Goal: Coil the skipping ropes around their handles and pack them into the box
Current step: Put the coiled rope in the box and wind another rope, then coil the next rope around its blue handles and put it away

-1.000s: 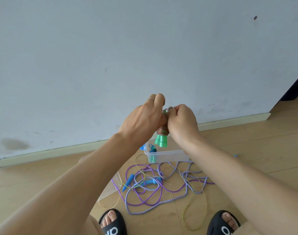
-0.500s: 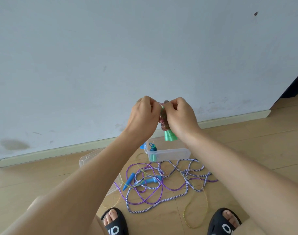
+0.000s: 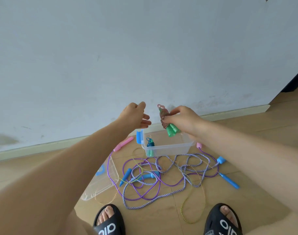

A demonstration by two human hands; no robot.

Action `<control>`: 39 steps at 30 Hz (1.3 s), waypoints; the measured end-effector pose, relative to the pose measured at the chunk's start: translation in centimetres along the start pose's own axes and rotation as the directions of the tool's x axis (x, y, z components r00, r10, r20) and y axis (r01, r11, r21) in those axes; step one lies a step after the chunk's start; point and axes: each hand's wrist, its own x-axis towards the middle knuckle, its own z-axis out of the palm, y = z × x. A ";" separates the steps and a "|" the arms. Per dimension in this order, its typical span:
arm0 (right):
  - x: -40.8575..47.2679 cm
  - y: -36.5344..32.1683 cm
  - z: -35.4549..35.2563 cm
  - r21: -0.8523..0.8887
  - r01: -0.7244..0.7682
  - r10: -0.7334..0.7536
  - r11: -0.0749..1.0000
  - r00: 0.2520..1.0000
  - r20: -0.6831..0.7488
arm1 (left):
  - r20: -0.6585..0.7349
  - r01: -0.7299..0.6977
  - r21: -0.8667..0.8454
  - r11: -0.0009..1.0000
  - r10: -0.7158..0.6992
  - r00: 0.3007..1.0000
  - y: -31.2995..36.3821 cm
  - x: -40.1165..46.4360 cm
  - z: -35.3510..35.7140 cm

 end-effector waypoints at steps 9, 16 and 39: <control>13.1 8.4 4.2 0.248 -0.313 0.323 0.917 0.946 0.000 | 0.066 0.092 0.586 0.805 -0.161 0.985 -9.7 10.0 2.1; 22.5 17.4 8.7 -0.211 -0.354 0.352 0.911 0.935 -0.050 | 0.269 -0.227 0.942 0.248 -0.153 0.951 -16.7 16.0 4.9; 19.7 17.9 13.1 -0.611 0.247 -0.430 0.752 0.887 -0.169 | 0.235 -0.240 0.961 0.135 0.055 0.971 -20.0 17.3 4.1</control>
